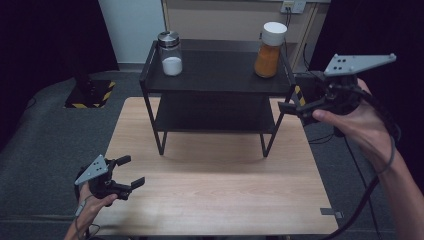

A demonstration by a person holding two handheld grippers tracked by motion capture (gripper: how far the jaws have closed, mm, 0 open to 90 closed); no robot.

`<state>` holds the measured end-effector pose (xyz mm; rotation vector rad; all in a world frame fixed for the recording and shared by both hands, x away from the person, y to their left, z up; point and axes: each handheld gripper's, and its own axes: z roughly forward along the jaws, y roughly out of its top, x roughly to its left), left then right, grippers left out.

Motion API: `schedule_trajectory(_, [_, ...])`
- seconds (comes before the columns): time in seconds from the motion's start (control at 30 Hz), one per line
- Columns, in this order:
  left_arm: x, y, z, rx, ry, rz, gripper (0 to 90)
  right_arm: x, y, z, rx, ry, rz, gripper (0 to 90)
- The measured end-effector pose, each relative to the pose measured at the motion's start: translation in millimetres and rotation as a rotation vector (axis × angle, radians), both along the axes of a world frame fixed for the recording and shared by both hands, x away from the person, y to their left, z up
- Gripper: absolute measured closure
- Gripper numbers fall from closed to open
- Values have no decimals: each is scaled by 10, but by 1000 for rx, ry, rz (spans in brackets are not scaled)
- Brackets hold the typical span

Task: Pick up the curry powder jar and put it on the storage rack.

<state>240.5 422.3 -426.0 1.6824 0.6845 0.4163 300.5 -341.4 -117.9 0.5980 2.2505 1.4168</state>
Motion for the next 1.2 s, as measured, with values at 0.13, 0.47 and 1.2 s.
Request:
schedule_trajectory(0.13, [-2,-5,2,2,1,-2,0,-89,-59,-208,-1,-2,14,72])
schedule_trajectory(0.47, [7,-18,4,9,3,-2,0,-198,-85,-583,-12,15,36,56])
schedule_trajectory(1.2, [2,-31,6,22,1,3,0,-510,-52,-1714,-37,7,-14,47])
